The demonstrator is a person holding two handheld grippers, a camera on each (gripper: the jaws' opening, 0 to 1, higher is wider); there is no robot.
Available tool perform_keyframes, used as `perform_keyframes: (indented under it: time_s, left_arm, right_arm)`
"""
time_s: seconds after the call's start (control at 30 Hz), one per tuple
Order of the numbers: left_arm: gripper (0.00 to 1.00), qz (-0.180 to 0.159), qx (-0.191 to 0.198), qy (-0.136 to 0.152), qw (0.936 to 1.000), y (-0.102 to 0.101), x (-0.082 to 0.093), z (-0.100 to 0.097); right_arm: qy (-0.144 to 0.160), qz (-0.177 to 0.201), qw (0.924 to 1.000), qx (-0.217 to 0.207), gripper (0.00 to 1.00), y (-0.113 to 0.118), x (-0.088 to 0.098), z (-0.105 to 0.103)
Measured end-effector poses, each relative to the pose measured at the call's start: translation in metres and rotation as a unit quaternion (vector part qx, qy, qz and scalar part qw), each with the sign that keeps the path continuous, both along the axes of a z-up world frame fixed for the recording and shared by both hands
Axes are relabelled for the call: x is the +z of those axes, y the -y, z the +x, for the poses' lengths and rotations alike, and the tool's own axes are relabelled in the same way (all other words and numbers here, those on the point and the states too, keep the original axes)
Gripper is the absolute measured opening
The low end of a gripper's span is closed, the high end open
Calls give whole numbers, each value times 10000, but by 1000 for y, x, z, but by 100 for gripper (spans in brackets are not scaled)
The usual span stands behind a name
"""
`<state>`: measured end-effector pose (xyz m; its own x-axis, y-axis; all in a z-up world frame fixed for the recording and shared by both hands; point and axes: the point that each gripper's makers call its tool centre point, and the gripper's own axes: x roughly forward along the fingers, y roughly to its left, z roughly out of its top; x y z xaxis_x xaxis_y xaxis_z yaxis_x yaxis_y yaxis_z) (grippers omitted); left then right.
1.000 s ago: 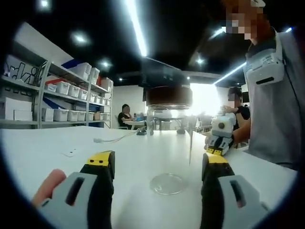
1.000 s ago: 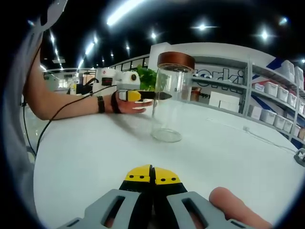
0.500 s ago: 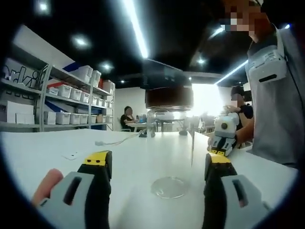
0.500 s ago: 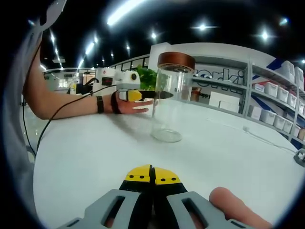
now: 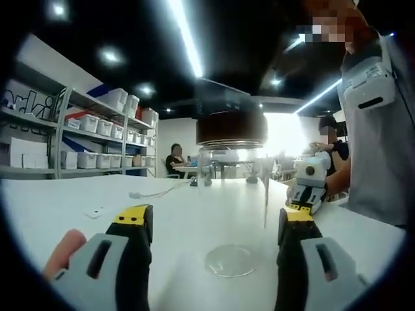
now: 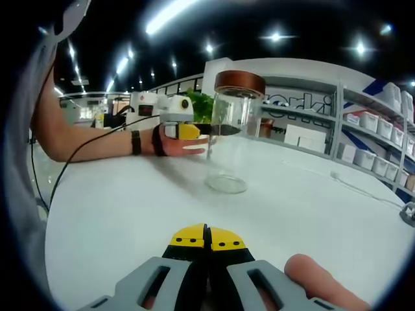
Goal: Clamp the coffee can twist off the lid put the lid on the table pick up the lid cover the can tighten the lid
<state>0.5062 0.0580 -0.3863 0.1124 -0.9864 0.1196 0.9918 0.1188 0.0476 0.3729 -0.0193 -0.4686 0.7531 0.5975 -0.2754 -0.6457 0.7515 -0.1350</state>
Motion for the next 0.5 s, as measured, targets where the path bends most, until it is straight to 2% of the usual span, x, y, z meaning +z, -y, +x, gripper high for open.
perform_keyframes:
  time_s: [0.27, 0.5]
  left_arm:
    - [72, -6, 61, 9, 10000, 8, 1, 0]
    - [72, 15, 19, 25, 10000, 23, 0, -4]
  right_arm:
    - [0, -1, 10000, 1, 0, 0, 0, 0]
    - [1, -5, 10000, -9, 0, 2, -1, 1]
